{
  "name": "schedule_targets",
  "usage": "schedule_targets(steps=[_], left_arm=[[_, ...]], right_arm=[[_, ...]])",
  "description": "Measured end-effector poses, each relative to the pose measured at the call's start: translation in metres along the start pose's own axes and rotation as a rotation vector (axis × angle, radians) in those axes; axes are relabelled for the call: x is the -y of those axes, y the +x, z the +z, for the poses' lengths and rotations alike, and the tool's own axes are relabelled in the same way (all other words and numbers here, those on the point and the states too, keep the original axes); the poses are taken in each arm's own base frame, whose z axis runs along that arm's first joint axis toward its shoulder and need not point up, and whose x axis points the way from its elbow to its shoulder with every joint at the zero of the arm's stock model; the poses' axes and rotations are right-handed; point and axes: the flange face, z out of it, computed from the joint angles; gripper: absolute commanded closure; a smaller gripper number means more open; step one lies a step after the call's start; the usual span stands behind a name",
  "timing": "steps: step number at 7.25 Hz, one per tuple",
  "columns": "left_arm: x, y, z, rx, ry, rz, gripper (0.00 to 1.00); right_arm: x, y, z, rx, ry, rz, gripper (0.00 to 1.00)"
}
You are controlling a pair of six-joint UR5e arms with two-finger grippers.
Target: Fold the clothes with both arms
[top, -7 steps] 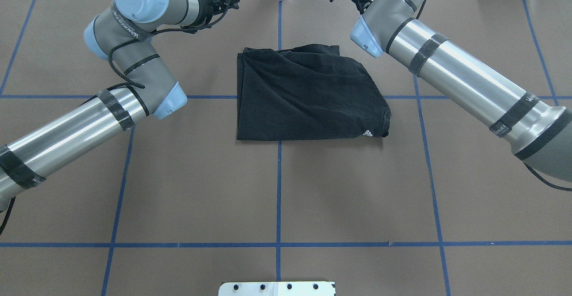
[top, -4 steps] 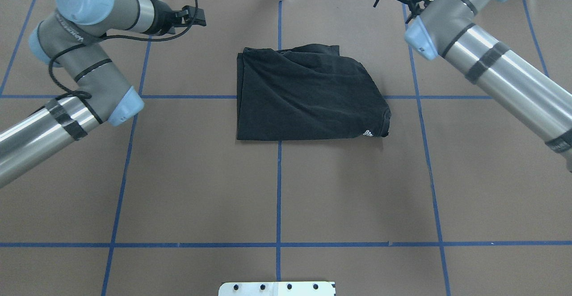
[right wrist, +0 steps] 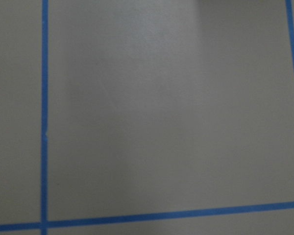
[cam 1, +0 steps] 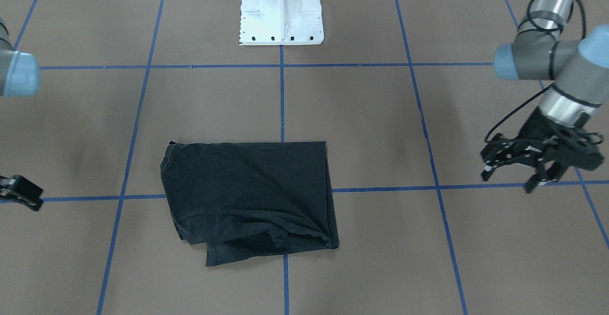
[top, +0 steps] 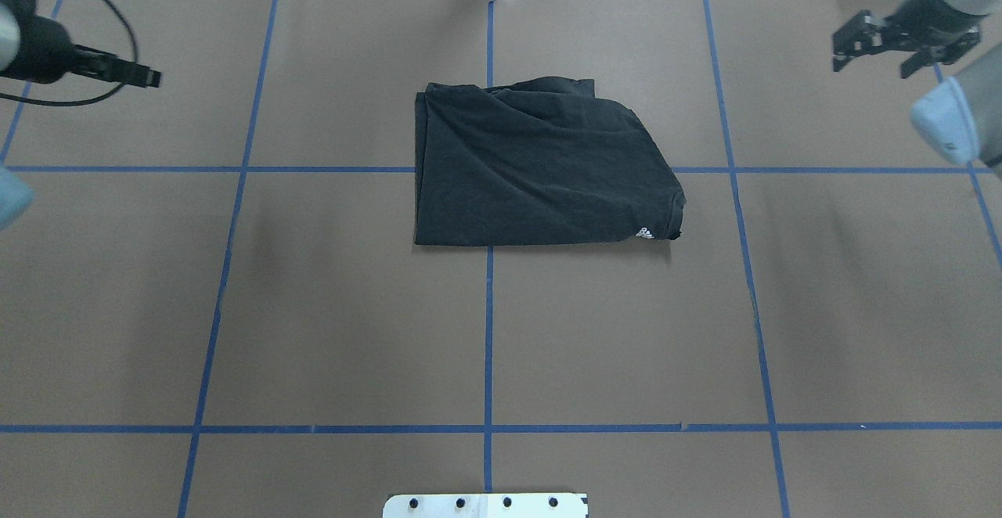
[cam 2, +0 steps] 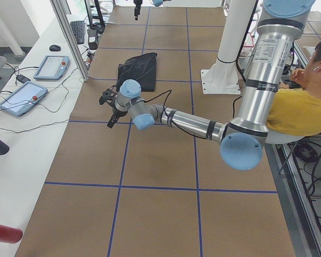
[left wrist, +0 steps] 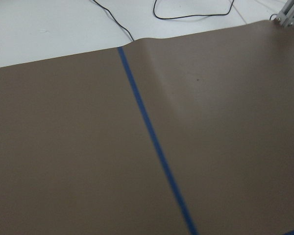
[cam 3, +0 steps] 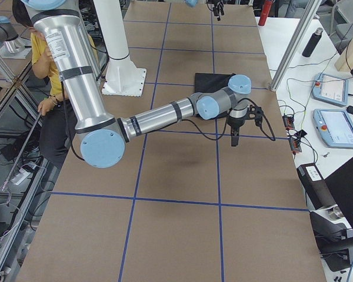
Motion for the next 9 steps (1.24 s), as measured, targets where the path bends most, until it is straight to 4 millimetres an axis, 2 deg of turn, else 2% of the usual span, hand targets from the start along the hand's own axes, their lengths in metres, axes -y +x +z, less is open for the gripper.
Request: schedule_targets(steps=[1, 2, 3, 4, 5, 6, 9], left_arm=[[-0.027, -0.048, -0.029, 0.017, -0.029, 0.045, 0.00], [-0.046, -0.089, -0.053, 0.039, -0.068, 0.069, 0.00], [-0.058, -0.122, -0.072, 0.068, -0.116, 0.075, 0.00], [-0.069, -0.152, -0.088, 0.094, -0.170, 0.056, 0.00], [-0.076, -0.171, -0.100, 0.109, -0.211, 0.023, 0.00], [-0.079, -0.180, -0.108, 0.115, -0.230, -0.002, 0.00], [-0.078, -0.182, -0.118, 0.121, -0.234, -0.015, 0.00]], right_arm=[[-0.019, 0.060, -0.014, 0.015, -0.011, -0.034, 0.00], [-0.040, 0.111, -0.021, 0.020, -0.019, -0.075, 0.00], [-0.056, 0.148, -0.024, 0.017, -0.035, -0.115, 0.00], [-0.065, 0.171, -0.026, 0.011, -0.068, -0.152, 0.00], [-0.065, 0.178, -0.029, 0.008, -0.109, -0.176, 0.00], [-0.062, 0.179, -0.032, 0.008, -0.147, -0.185, 0.00], [-0.064, 0.176, -0.037, 0.010, -0.174, -0.203, 0.00]])
